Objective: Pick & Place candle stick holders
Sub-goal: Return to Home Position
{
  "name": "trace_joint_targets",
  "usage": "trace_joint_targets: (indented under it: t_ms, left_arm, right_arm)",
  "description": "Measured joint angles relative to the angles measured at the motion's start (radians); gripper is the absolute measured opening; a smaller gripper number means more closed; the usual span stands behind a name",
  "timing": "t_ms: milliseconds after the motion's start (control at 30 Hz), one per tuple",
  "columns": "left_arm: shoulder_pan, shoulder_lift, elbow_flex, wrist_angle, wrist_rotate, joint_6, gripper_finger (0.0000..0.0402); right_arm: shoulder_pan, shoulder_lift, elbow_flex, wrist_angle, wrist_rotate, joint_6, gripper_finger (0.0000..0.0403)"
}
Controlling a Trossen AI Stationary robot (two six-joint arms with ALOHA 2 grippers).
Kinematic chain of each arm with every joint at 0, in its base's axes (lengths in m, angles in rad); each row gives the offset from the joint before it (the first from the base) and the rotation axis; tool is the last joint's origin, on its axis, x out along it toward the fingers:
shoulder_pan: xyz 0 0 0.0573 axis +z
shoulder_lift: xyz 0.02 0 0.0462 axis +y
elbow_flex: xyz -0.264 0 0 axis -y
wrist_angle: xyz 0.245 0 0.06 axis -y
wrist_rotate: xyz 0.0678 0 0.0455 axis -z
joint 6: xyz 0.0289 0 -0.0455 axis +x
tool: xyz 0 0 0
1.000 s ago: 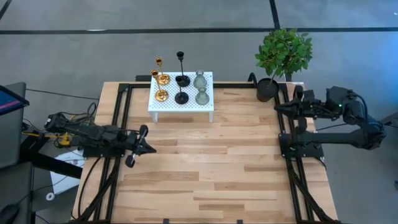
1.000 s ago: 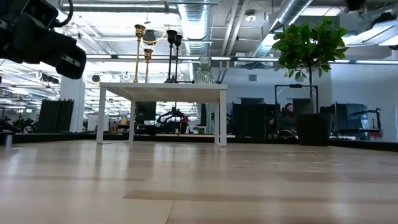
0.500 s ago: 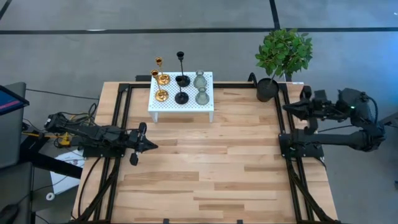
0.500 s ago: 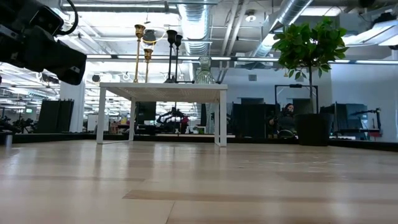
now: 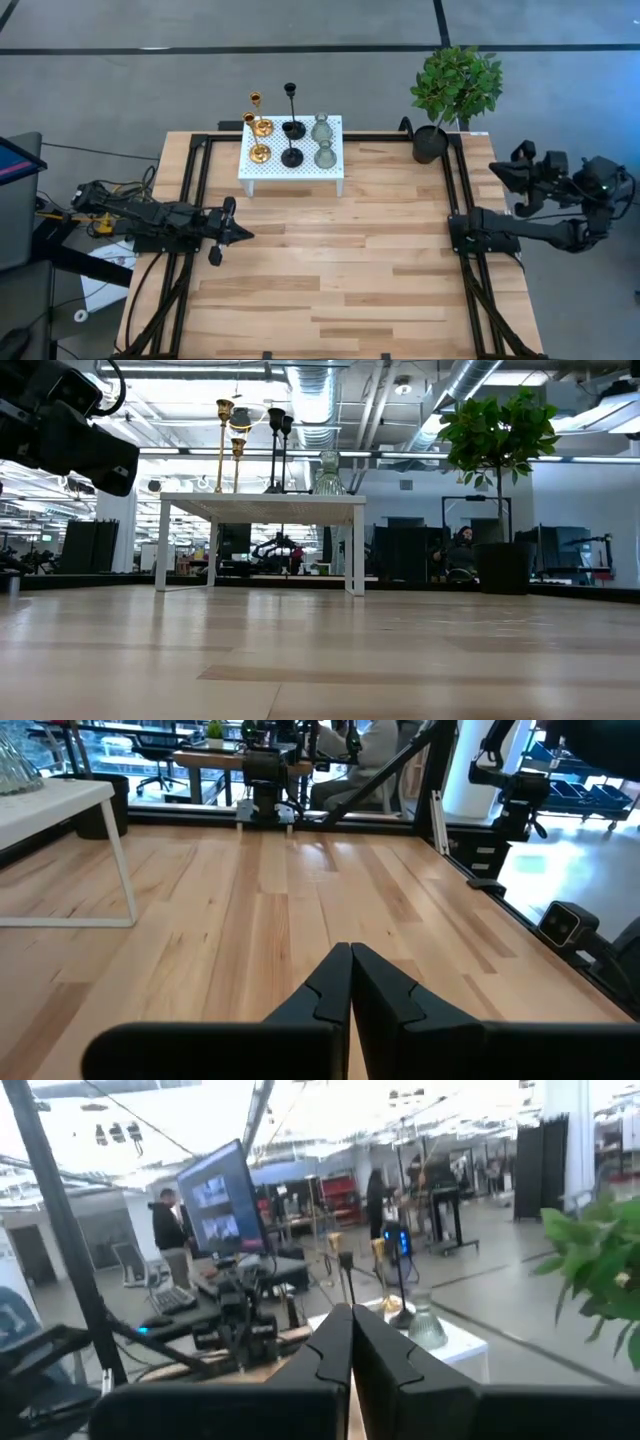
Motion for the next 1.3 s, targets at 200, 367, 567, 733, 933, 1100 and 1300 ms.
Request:
trace_joint_targets:
  t_ms: [200,367,567,733,933,1100,1300]
  left_arm:
    - [0.000,0.004,0.000,0.005,0.000,0.000,0.0008]
    - [0.000,0.013,0.000,0.006,0.000,0.000,0.0008]
    - [0.000,0.020,0.000,0.006,0.000,0.000,0.0008]
    - [0.000,0.021,0.000,0.006,0.000,0.000,0.0008]
    - [0.000,0.024,0.000,0.007,0.000,0.000,0.0008]
    - [0.000,0.024,0.000,0.007,0.000,0.000,0.0008]
    - [0.000,0.024,0.000,0.006,0.000,0.000,0.0008]
  right_arm:
    - [0.003,0.007,-0.032,0.024,0.001,0.001,0.0000]
    - [0.003,-0.008,-0.112,0.094,0.003,-0.022,0.0000]
    - [0.003,-0.008,-0.205,0.177,0.003,-0.027,0.0000]
    - [0.002,-0.008,-0.282,0.231,0.004,-0.022,0.0000]
    - [0.003,-0.008,-0.389,0.350,0.007,-0.022,0.0000]
    - [0.003,-0.008,-0.480,0.425,0.007,-0.008,0.0000]
    - [0.003,-0.008,-0.599,0.480,-0.001,0.033,0.0000]
